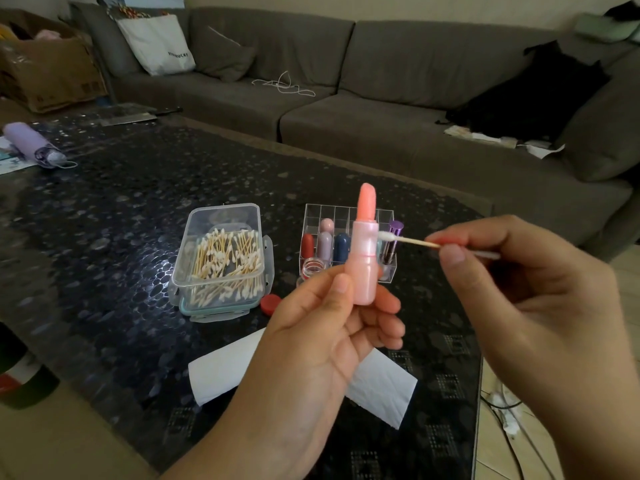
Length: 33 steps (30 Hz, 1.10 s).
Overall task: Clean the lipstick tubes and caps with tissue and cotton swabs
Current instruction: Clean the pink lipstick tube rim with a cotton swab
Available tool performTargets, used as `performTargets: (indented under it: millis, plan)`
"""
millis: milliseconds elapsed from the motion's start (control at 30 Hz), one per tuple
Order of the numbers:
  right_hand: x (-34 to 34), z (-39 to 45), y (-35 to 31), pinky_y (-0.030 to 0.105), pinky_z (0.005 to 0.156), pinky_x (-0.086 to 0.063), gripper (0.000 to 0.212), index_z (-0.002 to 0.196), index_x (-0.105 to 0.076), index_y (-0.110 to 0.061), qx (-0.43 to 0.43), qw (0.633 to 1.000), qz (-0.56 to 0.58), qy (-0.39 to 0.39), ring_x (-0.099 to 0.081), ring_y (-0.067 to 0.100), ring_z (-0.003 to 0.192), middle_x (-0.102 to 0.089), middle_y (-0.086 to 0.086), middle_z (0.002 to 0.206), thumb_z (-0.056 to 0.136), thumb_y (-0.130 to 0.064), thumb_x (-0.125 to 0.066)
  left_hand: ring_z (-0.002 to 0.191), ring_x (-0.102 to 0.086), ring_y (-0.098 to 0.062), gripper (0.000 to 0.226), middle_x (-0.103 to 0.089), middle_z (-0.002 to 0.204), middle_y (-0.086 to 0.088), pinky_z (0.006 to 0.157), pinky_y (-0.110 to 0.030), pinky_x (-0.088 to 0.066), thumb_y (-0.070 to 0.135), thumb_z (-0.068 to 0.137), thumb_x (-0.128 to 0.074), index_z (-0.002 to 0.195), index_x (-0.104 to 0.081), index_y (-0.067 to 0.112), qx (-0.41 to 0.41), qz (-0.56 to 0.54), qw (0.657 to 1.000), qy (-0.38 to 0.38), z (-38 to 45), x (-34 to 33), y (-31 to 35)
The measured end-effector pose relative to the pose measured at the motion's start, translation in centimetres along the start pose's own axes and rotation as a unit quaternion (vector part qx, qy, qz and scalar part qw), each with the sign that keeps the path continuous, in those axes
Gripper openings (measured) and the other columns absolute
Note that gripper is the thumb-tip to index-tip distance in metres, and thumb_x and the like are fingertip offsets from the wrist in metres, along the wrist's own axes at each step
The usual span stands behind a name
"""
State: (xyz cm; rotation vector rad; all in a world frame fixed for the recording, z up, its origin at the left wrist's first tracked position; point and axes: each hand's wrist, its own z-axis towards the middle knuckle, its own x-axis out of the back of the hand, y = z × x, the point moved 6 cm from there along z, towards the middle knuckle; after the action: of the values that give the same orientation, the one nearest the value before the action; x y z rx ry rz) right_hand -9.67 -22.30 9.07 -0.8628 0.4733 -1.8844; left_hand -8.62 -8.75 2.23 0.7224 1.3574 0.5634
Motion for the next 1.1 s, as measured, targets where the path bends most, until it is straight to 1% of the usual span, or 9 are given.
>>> performTargets:
  millis: [133,300,467,567,667,733,833,1000,1100]
  plan:
    - [-0.13,0.14,-0.15,0.013,0.052,-0.043,0.01,0.089,-0.064,-0.033,0.011,0.999,-0.031,-0.001,-0.058,0.012,0.065,-0.064,-0.006,0.084,0.087,-0.027,-0.057,0.057,-0.061,-0.021,0.031,-0.064,0.074,-0.02,0.054,-0.026,-0.052,0.02,0.078,-0.051,0.086,-0.072,-0.001,0.008,-0.002,1.0,-0.008,-0.07,-0.21,-0.06]
    - [-0.43,0.06,-0.32,0.006,0.05,-0.035,0.01,0.083,-0.065,-0.029,0.021,0.999,-0.041,-0.028,-0.05,0.005,0.055,-0.059,-0.005,0.073,0.084,-0.027,-0.055,0.056,-0.059,-0.019,0.03,-0.063,0.073,-0.018,0.053,-0.026,-0.051,0.02,0.078,-0.05,0.091,-0.066,-0.003,0.002,0.003,1.0,-0.003,-0.06,-0.19,0.15]
    - [-0.14,0.14,-0.61,0.013,0.05,-0.041,0.011,0.089,-0.064,-0.033,0.037,0.997,-0.068,0.0,-0.056,0.011,0.062,-0.061,-0.006,0.081,0.087,-0.027,-0.056,0.058,-0.059,-0.017,0.031,-0.064,0.073,-0.016,0.055,-0.024,-0.052,0.021,0.078,-0.051,0.093,-0.063,-0.004,-0.006,0.021,1.0,0.003,-0.08,-0.21,0.13]
    - [-0.31,0.05,-0.74,0.011,0.05,-0.037,0.009,0.083,-0.065,-0.028,0.045,0.996,-0.069,-0.018,-0.051,0.01,0.057,-0.057,-0.003,0.071,0.084,-0.027,-0.056,0.059,-0.06,-0.017,0.027,-0.064,0.072,-0.014,0.056,-0.024,-0.052,0.021,0.078,-0.053,0.089,-0.067,0.001,-0.015,0.032,0.999,0.009,-0.06,-0.06,0.08]
    - [-0.24,0.07,-0.89,0.016,0.05,-0.039,0.01,0.082,-0.066,-0.027,0.046,0.995,-0.084,-0.017,-0.053,0.012,0.058,-0.057,-0.002,0.062,0.085,-0.027,-0.056,0.059,-0.06,-0.017,0.026,-0.065,0.073,-0.014,0.057,-0.024,-0.052,0.021,0.077,-0.053,0.088,-0.067,0.002,-0.021,0.042,0.999,0.013,-0.06,-0.03,0.11]
    - [-0.26,0.06,-0.96,0.016,0.051,-0.041,0.011,0.086,-0.067,-0.028,0.049,0.995,-0.088,-0.015,-0.055,0.011,0.061,-0.06,-0.005,0.067,0.086,-0.027,-0.056,0.06,-0.06,-0.017,0.027,-0.065,0.076,-0.015,0.058,-0.023,-0.052,0.022,0.078,-0.053,0.088,-0.067,0.002,-0.025,0.047,0.998,0.016,-0.05,0.03,0.12]
    - [-0.5,-0.07,-0.83,0.016,0.049,-0.039,0.01,0.081,-0.066,-0.027,0.046,0.995,-0.082,-0.026,-0.051,0.012,0.055,-0.055,-0.003,0.064,0.084,-0.027,-0.056,0.06,-0.06,-0.016,0.024,-0.065,0.073,-0.012,0.058,-0.023,-0.052,0.022,0.078,-0.053,0.083,-0.072,0.008,-0.028,0.049,0.998,0.019,-0.09,0.08,0.13]
    - [-0.05,-0.04,-0.76,0.017,0.048,-0.039,0.01,0.083,-0.065,-0.03,0.029,0.998,-0.064,-0.001,-0.052,0.013,0.055,-0.057,-0.002,0.068,0.085,-0.029,-0.056,0.06,-0.06,-0.016,0.03,-0.065,0.077,-0.016,0.057,-0.023,-0.052,0.022,0.078,-0.052,0.094,-0.066,0.0,-0.02,0.05,0.998,0.012,-0.14,-0.06,0.04]
    - [-0.26,-0.03,-0.9,0.014,0.048,-0.038,0.009,0.082,-0.065,-0.029,0.036,0.997,-0.064,-0.01,-0.053,0.011,0.056,-0.059,-0.002,0.072,0.085,-0.027,-0.056,0.059,-0.06,-0.017,0.027,-0.064,0.075,-0.015,0.056,-0.024,-0.052,0.021,0.078,-0.052,0.088,-0.068,0.001,-0.016,0.037,0.999,0.009,-0.11,-0.13,0.13]
